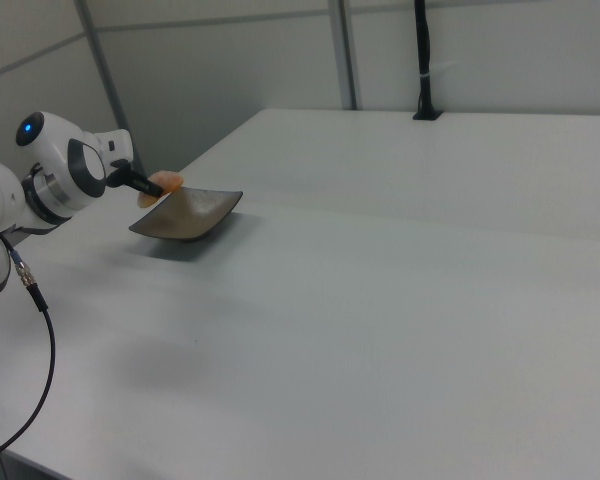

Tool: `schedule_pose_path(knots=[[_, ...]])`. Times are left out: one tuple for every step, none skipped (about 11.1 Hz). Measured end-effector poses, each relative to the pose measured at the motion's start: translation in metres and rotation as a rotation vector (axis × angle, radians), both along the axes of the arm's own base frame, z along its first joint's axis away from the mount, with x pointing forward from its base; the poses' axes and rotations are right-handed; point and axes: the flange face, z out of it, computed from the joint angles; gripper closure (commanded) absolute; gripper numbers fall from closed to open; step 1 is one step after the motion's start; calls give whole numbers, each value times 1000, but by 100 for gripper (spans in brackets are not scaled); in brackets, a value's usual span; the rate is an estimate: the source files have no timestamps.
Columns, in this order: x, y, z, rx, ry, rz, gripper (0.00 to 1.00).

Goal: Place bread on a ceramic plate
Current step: 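Lift the bread roll and carry it over the brown square plate, then lower the bread onto the plate and open the gripper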

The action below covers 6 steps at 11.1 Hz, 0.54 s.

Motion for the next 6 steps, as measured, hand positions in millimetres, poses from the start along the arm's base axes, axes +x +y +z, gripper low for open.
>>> schedule_pose_path(knots=[[3, -4, -4, -1, 1, -4, 45], [4, -6, -9, -5, 5, -7, 38], [5, -6, -13, -9, 10, -8, 37], [5, -6, -19, -14, 15, -9, 36], [5, -6, -25, -19, 21, -9, 35], [6, -6, -31, -25, 27, -9, 35]])
